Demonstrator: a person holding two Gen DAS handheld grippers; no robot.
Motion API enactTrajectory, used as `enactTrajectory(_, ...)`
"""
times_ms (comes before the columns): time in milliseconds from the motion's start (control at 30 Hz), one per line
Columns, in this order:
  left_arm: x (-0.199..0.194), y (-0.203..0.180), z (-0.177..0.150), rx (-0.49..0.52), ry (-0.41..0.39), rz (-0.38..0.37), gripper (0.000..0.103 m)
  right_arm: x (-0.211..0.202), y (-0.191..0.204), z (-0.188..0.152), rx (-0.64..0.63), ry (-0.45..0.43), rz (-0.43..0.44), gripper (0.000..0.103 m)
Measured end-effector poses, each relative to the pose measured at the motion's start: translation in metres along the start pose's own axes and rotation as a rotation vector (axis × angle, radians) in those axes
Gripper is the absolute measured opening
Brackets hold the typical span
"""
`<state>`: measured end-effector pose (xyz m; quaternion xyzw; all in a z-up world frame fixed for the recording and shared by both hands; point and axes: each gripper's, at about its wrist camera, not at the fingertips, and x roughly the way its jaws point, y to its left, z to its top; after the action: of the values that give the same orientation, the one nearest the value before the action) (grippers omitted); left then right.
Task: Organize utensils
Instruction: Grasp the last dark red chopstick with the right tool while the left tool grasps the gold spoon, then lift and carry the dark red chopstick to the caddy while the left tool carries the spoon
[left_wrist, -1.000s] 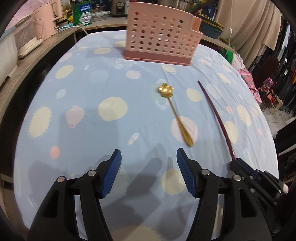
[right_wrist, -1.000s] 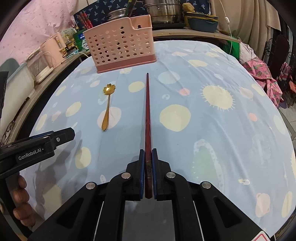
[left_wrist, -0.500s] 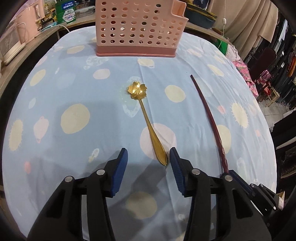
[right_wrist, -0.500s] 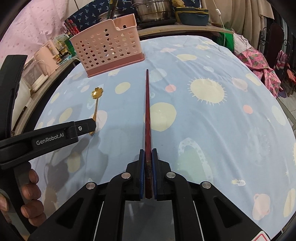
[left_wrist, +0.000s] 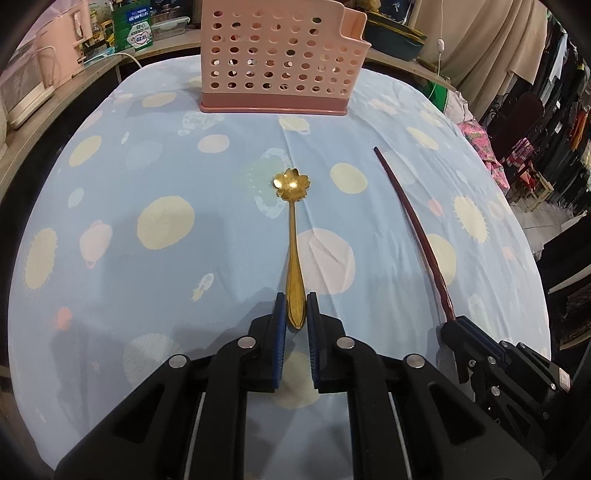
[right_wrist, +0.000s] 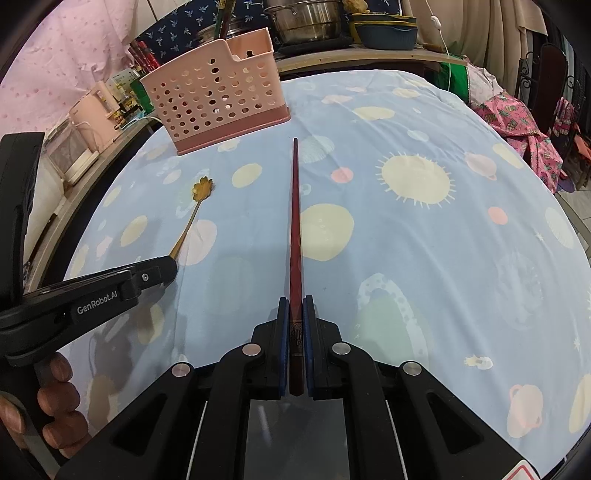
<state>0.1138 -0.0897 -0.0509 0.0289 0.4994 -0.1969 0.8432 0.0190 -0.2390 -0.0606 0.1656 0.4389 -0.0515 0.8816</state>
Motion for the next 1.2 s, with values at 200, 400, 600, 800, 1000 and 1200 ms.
enactTrajectory(200,-0.020,0.008,-0.005,-0.010,-0.037,0.002,0.011,-0.007,0.006,0.001,-0.015,-0.016,0.011,0.007)
enactTrajectory(400,-0.039,0.017,-0.005,-0.027,-0.077,0.000,0.010,-0.010,0.012,-0.002,-0.025,-0.015,0.022,0.007)
enactTrajectory(600,-0.055,0.022,0.000,-0.044,-0.117,0.003,0.010,-0.017,0.017,0.001,-0.033,-0.030,0.034,0.007)
enactTrajectory(800,-0.070,0.028,0.009,-0.064,-0.157,0.000,0.010,-0.026,0.020,0.007,-0.035,-0.048,0.045,0.007)
enactTrajectory(1000,-0.081,0.033,0.017,-0.078,-0.188,0.002,0.001,-0.035,0.026,0.014,-0.040,-0.066,0.066,0.007)
enactTrajectory(1200,-0.084,0.037,0.022,-0.082,-0.198,0.009,0.001,-0.047,0.031,0.022,-0.047,-0.092,0.092,0.007)
